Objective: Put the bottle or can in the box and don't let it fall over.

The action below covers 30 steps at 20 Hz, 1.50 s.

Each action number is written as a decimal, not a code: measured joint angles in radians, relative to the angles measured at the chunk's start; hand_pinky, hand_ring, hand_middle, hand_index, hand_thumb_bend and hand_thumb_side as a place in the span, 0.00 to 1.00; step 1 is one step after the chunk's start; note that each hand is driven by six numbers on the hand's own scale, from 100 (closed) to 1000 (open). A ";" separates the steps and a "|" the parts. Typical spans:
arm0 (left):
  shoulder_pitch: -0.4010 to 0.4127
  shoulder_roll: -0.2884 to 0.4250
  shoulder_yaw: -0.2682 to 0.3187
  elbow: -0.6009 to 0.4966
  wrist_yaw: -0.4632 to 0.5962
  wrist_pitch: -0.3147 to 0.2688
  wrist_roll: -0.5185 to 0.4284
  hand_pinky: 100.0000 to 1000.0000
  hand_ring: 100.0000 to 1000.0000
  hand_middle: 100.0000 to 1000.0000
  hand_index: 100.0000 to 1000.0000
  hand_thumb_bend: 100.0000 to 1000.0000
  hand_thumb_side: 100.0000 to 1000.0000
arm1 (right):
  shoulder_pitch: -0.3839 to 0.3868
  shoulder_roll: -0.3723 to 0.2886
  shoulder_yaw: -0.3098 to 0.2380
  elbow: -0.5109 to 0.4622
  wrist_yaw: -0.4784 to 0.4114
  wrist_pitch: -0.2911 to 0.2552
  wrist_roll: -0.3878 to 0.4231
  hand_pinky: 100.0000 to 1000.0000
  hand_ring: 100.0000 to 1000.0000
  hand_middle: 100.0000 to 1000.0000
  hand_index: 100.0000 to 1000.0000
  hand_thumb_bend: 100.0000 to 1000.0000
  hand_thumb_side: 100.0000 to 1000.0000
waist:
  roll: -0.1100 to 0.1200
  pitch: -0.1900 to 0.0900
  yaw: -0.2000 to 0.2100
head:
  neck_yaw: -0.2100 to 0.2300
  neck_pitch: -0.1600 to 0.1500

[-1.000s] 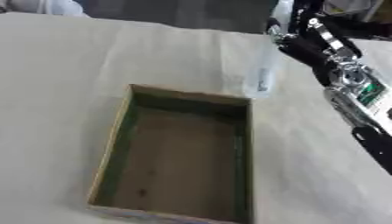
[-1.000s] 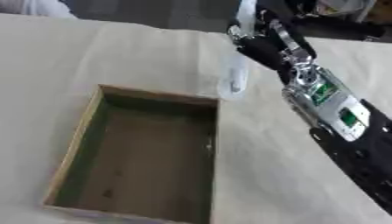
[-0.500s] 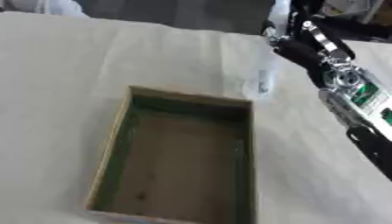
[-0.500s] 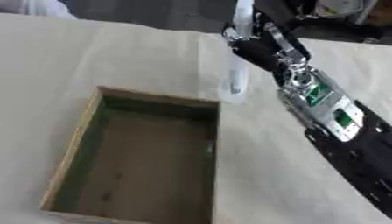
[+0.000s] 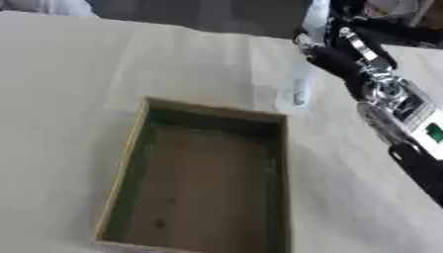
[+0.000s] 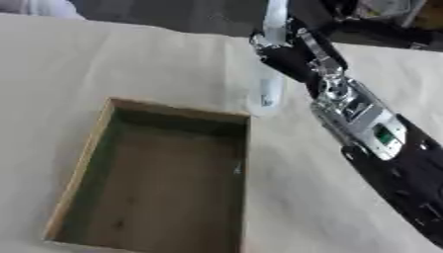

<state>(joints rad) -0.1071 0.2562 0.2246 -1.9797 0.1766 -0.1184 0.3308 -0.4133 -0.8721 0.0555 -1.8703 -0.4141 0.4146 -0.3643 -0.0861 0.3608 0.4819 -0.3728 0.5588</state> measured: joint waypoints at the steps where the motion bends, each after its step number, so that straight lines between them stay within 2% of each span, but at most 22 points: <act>1: -0.001 -0.002 0.000 0.000 0.000 0.000 0.000 1.00 0.74 0.81 0.71 0.60 0.40 | 0.000 -0.001 0.000 0.000 0.001 0.001 0.000 1.00 1.00 1.00 1.00 0.00 0.41 | -0.002 0.002 0.001 | -0.001 0.000; 17: -0.007 -0.004 0.000 0.000 0.000 0.000 -0.004 1.00 0.74 0.81 0.71 0.60 0.40 | -0.004 -0.005 -0.005 0.007 0.004 -0.007 0.040 1.00 1.00 1.00 1.00 0.00 0.39 | -0.009 0.020 0.019 | -0.021 -0.017; 18: -0.007 -0.004 0.000 0.000 0.000 0.000 -0.005 1.00 0.74 0.81 0.71 0.59 0.40 | -0.004 -0.005 -0.005 0.009 0.004 -0.007 0.043 1.00 1.00 1.00 1.00 0.00 0.41 | -0.009 0.022 0.020 | -0.021 -0.017; 30: -0.007 -0.012 0.000 0.000 0.000 -0.001 -0.006 1.00 0.74 0.81 0.70 0.59 0.40 | -0.008 0.009 0.008 0.053 0.020 -0.009 0.073 1.00 1.00 1.00 1.00 0.00 0.40 | -0.010 0.027 0.016 | -0.017 -0.018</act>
<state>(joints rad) -0.1145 0.2445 0.2250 -1.9797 0.1764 -0.1194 0.3251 -0.4216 -0.8631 0.0631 -1.8173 -0.3940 0.4054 -0.2917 -0.0961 0.3874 0.4974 -0.3901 0.5412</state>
